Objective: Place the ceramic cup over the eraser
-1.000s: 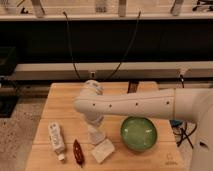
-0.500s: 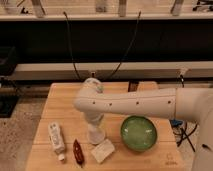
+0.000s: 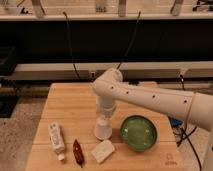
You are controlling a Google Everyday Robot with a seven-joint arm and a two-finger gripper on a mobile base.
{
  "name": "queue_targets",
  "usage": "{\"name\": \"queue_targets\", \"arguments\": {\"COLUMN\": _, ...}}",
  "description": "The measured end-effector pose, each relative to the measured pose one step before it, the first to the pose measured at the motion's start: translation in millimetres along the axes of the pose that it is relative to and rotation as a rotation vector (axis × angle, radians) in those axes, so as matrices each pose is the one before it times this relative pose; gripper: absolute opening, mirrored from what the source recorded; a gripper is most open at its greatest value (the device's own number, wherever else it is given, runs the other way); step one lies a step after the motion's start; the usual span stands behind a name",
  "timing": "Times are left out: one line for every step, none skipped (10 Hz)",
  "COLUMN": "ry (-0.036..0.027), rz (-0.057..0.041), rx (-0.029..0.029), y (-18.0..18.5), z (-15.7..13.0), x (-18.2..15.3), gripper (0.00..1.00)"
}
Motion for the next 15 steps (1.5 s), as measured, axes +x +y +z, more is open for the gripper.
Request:
{"name": "queue_targets", "arguments": {"ry": -0.02854, "rz": 0.00782, "rx": -0.00679, "y": 7.42, "z": 0.82, "x": 9.42, "gripper": 0.0}}
{"name": "queue_targets", "arguments": {"ry": -0.02174, "rz": 0.0176, "rx": -0.00526, "y": 11.74, "z": -0.41, "x": 11.71, "gripper": 0.0}}
{"name": "queue_targets", "arguments": {"ry": -0.01964, "rz": 0.0174, "rx": -0.00109, "y": 10.77, "z": -1.4, "x": 9.57, "gripper": 0.0}}
{"name": "queue_targets", "arguments": {"ry": -0.00996, "rz": 0.00634, "rx": 0.00155, "y": 5.79, "z": -1.42, "x": 3.98, "gripper": 0.0}}
{"name": "queue_targets", "arguments": {"ry": -0.0066, "rz": 0.00683, "rx": 0.00062, "y": 6.88, "z": -1.87, "x": 1.84, "gripper": 0.0}}
{"name": "queue_targets", "arguments": {"ry": -0.00557, "rz": 0.00729, "rx": 0.00507, "y": 7.12, "z": -5.39, "x": -1.98, "gripper": 0.0}}
{"name": "queue_targets", "arguments": {"ry": -0.00164, "rz": 0.0019, "rx": 0.00316, "y": 1.82, "z": -3.05, "x": -1.94, "gripper": 0.0}}
{"name": "queue_targets", "arguments": {"ry": -0.00086, "rz": 0.00829, "rx": 0.00449, "y": 3.88, "z": -3.57, "x": 0.51, "gripper": 0.0}}
{"name": "queue_targets", "arguments": {"ry": 0.00145, "rz": 0.01969, "rx": 0.00551, "y": 9.53, "z": -5.95, "x": 4.67, "gripper": 0.0}}
{"name": "queue_targets", "arguments": {"ry": 0.00306, "rz": 0.01901, "rx": 0.00456, "y": 9.07, "z": -5.26, "x": 5.9, "gripper": 0.0}}
{"name": "queue_targets", "arguments": {"ry": 0.0033, "rz": 0.02023, "rx": 0.00365, "y": 8.93, "z": -4.11, "x": 6.68, "gripper": 0.0}}
{"name": "queue_targets", "arguments": {"ry": 0.00545, "rz": 0.03043, "rx": 0.00648, "y": 12.02, "z": -5.93, "x": 10.41, "gripper": 0.0}}
{"name": "queue_targets", "arguments": {"ry": 0.00611, "rz": 0.03903, "rx": 0.0078, "y": 14.16, "z": -6.54, "x": 13.83, "gripper": 0.0}}
{"name": "queue_targets", "arguments": {"ry": 0.00579, "rz": 0.0318, "rx": 0.007, "y": 10.32, "z": -6.01, "x": 11.98, "gripper": 0.0}}
{"name": "queue_targets", "arguments": {"ry": 0.00521, "rz": 0.02646, "rx": 0.00477, "y": 8.21, "z": -4.93, "x": 9.56, "gripper": 0.0}}
